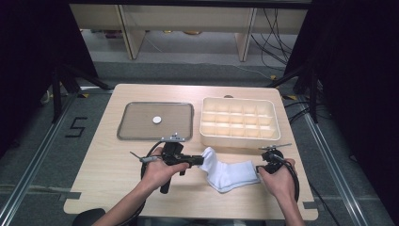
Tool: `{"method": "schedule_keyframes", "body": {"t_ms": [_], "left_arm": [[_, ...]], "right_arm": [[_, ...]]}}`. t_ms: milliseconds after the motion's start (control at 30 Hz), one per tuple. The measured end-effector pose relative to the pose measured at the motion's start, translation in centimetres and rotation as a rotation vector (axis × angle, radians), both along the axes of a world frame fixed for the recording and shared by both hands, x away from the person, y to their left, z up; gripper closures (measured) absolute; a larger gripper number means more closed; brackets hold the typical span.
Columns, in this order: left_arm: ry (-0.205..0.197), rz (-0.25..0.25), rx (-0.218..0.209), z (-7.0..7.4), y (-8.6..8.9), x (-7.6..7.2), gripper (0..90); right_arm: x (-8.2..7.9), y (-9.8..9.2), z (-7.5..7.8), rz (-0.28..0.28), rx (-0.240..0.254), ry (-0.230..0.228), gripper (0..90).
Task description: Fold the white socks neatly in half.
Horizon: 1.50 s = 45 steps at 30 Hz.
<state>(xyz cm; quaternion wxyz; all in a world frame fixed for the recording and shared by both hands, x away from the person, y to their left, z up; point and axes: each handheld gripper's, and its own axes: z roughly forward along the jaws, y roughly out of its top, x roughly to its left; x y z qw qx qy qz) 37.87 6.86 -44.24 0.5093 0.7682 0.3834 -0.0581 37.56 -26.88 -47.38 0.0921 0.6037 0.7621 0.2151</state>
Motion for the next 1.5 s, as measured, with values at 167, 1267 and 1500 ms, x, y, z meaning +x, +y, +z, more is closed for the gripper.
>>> {"method": "schedule_keyframes", "body": {"t_ms": [167, 1267, 1500], "left_arm": [[0.001, -0.005, -0.001, 0.0, -0.2, 0.0, 86.3], [0.002, -0.018, 0.027, -0.2, -1.2, -0.3, 86.3], [-0.001, -0.024, 0.02, -0.3, -1.5, -0.3, 86.3]], "right_arm": [[-0.4, 0.4, -0.2, 0.003, 0.007, 0.02, 90.0], [-0.7, 2.8, -0.7, 0.054, 0.021, 0.024, 90.0], [-0.7, 3.2, -0.7, 0.043, 0.036, 0.027, 90.0]]}}
